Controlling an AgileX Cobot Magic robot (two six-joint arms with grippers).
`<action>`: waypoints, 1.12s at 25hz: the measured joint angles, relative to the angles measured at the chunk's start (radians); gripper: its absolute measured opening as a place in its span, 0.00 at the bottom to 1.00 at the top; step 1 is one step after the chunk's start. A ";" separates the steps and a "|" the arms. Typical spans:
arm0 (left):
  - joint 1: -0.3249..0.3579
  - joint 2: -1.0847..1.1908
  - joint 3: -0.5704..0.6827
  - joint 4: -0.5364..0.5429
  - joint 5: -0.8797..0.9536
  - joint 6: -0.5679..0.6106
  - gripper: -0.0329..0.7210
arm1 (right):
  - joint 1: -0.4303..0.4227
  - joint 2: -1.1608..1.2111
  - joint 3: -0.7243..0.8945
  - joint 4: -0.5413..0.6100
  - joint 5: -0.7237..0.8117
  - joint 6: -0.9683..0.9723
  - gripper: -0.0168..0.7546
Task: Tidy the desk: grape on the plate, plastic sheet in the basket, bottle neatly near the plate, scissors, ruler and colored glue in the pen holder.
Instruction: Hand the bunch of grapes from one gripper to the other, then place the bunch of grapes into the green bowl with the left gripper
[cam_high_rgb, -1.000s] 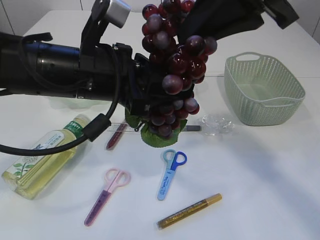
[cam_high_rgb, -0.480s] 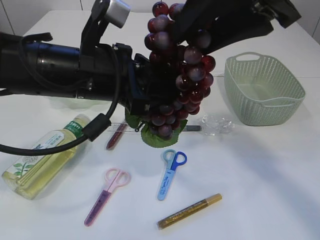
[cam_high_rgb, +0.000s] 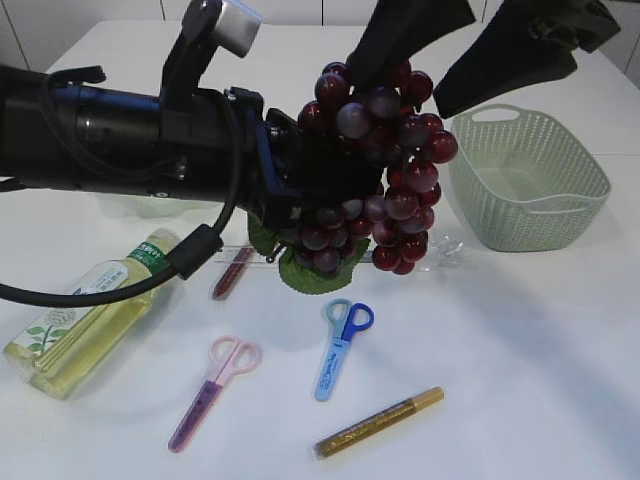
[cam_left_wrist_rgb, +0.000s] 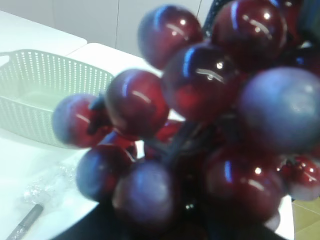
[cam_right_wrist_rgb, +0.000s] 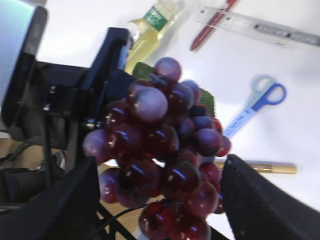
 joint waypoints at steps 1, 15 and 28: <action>0.000 0.000 0.000 0.000 -0.002 -0.001 0.26 | 0.000 0.000 0.000 -0.011 0.000 0.002 0.78; 0.000 0.000 0.000 -0.008 -0.333 -0.031 0.25 | 0.000 0.000 0.000 -0.156 0.000 0.018 0.78; 0.022 0.000 -0.111 -0.055 -0.933 -0.081 0.25 | 0.000 0.000 0.000 -0.221 0.000 0.018 0.78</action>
